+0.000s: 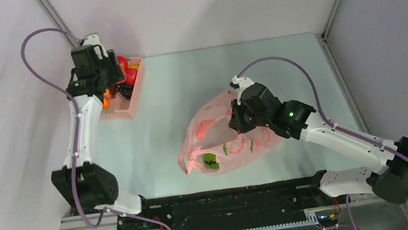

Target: Place the fake fruits into the plastic bag and tie a complex knot

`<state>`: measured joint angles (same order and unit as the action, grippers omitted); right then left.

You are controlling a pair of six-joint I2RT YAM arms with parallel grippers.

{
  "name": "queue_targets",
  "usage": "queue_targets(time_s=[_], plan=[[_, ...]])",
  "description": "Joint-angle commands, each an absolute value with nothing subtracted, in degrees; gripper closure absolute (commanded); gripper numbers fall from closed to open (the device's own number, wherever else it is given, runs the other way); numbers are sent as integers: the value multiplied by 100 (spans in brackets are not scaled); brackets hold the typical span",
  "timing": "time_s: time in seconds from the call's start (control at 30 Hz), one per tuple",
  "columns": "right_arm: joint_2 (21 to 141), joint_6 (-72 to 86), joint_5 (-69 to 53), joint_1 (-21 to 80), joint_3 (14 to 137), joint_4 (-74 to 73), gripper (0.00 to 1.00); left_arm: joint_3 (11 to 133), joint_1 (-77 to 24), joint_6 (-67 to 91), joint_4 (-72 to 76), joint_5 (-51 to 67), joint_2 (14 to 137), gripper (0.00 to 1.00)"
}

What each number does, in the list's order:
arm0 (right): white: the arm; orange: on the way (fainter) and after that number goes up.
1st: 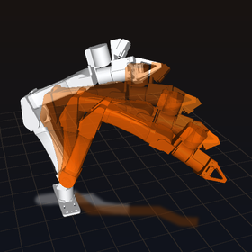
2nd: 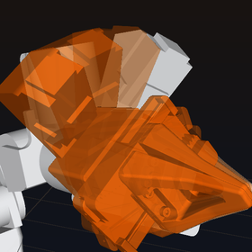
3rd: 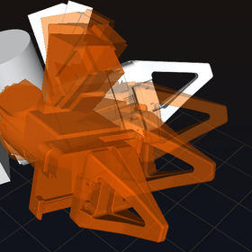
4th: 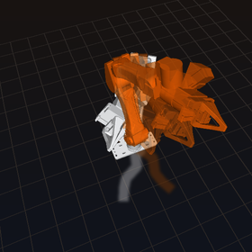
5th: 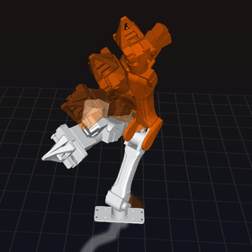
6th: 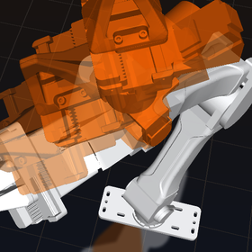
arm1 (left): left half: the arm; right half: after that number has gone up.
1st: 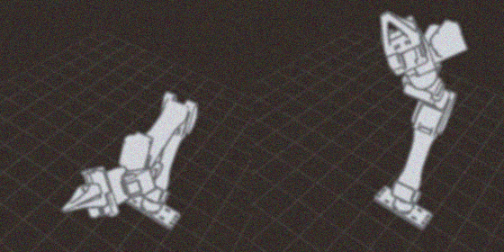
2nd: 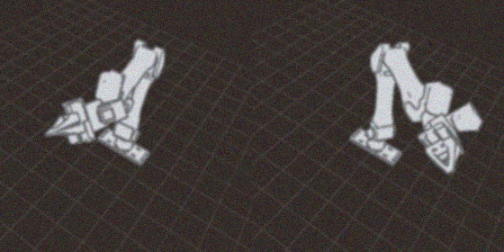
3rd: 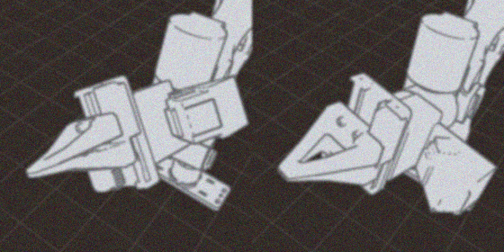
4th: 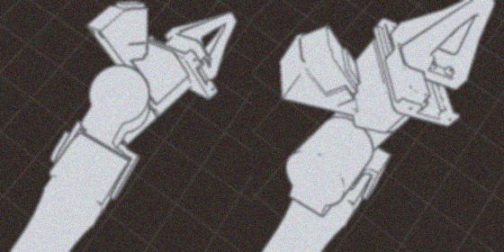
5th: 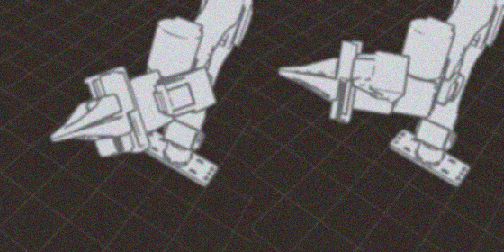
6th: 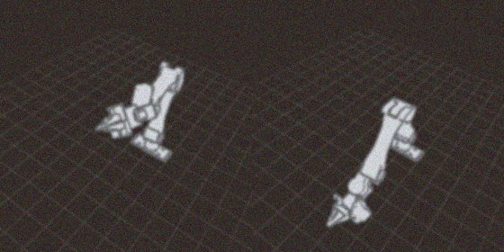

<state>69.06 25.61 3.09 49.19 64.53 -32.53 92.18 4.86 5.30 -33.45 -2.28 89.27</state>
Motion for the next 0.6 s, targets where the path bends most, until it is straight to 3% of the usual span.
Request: queue_targets(time_s=[0.0, 0.37, 0.57], plan=[[6639, 2339, 254, 4845, 6580, -3289, 100, 8608, -207, 367, -3435, -44, 7799, 45], [6502, 2953, 347, 4785, 6581, -3364, 100, 7382, -3405, 701, -3660, -467, 5837, 46], [6632, 3067, 428, 4806, 6577, -3352, 100, 7294, -5217, 1253, -3431, -822, 5549, 46]])
